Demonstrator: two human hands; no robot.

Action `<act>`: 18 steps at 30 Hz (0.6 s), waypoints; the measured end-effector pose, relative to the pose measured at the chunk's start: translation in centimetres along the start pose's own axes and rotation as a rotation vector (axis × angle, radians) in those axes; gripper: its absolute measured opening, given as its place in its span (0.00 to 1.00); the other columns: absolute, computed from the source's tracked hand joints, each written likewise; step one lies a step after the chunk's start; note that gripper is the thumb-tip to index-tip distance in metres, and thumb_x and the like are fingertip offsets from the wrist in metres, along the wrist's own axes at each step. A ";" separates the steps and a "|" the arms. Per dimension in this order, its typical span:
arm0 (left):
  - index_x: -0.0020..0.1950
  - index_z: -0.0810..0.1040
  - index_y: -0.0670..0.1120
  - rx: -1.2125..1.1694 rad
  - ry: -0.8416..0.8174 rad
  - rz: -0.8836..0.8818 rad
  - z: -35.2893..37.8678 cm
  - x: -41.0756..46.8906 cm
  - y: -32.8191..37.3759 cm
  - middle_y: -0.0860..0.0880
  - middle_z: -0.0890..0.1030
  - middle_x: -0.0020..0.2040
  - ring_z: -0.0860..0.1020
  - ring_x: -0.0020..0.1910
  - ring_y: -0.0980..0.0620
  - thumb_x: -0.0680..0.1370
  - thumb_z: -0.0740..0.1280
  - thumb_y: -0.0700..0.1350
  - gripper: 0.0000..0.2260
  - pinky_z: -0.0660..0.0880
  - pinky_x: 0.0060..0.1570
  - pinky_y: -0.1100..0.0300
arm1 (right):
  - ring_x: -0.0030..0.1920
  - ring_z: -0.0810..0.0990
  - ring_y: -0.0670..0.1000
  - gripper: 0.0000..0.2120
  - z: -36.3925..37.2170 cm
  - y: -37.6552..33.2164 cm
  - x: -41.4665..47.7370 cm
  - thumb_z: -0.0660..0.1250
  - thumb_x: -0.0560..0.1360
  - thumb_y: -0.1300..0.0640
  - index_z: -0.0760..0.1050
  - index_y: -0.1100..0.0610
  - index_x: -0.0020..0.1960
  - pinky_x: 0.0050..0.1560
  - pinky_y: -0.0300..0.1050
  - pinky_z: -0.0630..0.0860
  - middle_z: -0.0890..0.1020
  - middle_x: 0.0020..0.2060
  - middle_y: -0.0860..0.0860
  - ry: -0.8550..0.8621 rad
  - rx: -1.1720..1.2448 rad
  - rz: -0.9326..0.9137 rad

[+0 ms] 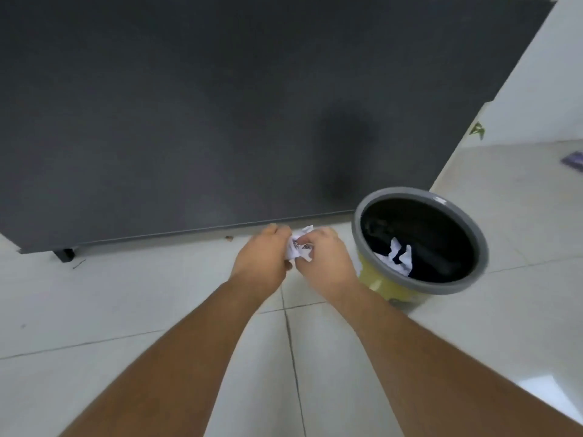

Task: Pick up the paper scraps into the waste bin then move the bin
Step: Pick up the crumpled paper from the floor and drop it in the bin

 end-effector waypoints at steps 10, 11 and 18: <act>0.47 0.66 0.51 -0.145 0.140 0.225 -7.1 6.9 19.6 0.54 0.71 0.43 0.72 0.36 0.51 0.72 0.71 0.46 0.13 0.66 0.31 0.57 | 0.45 0.75 0.47 0.12 -22.7 2.7 0.0 0.71 0.72 0.61 0.84 0.54 0.55 0.45 0.39 0.70 0.79 0.54 0.51 0.306 -0.002 0.101; 0.47 0.66 0.51 -0.147 0.138 0.246 -7.1 7.1 21.0 0.54 0.70 0.43 0.72 0.36 0.51 0.72 0.72 0.46 0.14 0.65 0.30 0.58 | 0.45 0.76 0.47 0.13 -24.0 3.5 -0.3 0.71 0.72 0.61 0.84 0.55 0.56 0.44 0.37 0.70 0.80 0.55 0.51 0.326 0.002 0.123; 0.47 0.65 0.51 -0.130 0.118 0.339 -6.5 7.6 27.0 0.53 0.70 0.45 0.71 0.38 0.51 0.72 0.74 0.45 0.16 0.65 0.33 0.59 | 0.50 0.79 0.49 0.16 -27.8 7.3 -1.9 0.74 0.72 0.59 0.81 0.54 0.59 0.51 0.39 0.73 0.77 0.58 0.50 0.402 0.020 0.220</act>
Point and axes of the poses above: each hand's wrist, its own x-axis towards the middle knuckle, its own z-axis out of the palm, y = z × x, the point moved 6 cm from there along x, towards the middle knuckle
